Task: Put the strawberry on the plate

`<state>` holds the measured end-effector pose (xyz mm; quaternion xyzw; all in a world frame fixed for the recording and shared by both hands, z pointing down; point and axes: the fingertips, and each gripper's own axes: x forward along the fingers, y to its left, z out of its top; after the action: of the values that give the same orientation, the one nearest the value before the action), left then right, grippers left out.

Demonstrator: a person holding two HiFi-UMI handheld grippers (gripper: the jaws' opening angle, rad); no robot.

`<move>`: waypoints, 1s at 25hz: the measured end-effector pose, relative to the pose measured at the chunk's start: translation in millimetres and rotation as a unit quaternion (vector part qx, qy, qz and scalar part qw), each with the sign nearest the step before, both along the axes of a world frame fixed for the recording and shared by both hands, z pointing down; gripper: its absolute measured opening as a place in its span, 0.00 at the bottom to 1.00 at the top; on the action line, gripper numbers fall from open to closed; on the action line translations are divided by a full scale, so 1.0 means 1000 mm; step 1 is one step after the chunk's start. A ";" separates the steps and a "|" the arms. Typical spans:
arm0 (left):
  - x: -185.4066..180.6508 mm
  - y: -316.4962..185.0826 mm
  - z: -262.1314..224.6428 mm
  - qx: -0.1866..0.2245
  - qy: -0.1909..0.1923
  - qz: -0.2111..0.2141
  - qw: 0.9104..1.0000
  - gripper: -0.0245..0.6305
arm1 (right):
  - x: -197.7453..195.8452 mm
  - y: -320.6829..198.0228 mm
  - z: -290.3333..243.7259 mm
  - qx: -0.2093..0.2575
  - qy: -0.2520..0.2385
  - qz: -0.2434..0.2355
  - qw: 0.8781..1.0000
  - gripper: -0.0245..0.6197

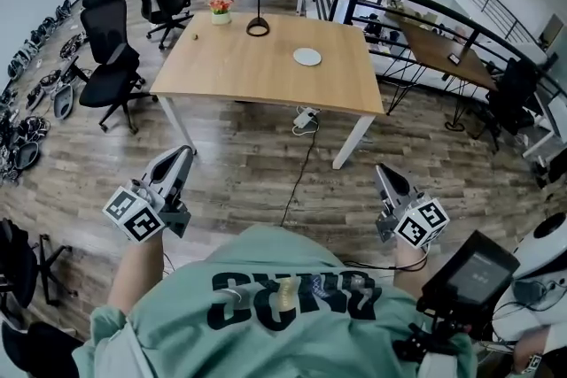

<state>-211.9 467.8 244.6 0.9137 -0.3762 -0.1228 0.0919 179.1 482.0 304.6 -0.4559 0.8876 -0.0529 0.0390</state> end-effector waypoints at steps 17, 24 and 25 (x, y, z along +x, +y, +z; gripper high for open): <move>0.129 0.023 -0.001 -0.018 -0.028 0.004 0.999 0.04 | 0.104 0.013 0.028 -0.009 -0.055 -0.030 0.998 0.05; 0.137 0.015 0.005 -0.024 -0.037 0.008 0.999 0.04 | 0.106 0.001 0.038 -0.018 -0.056 -0.037 0.998 0.05; 0.134 0.011 0.007 -0.026 -0.035 0.010 0.999 0.04 | 0.103 -0.001 0.039 -0.019 -0.053 -0.036 0.998 0.05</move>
<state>-77.9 479.2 252.0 0.9186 -0.3730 -0.0801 0.1034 282.0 480.9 343.9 -0.4205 0.8991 -0.0955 0.0755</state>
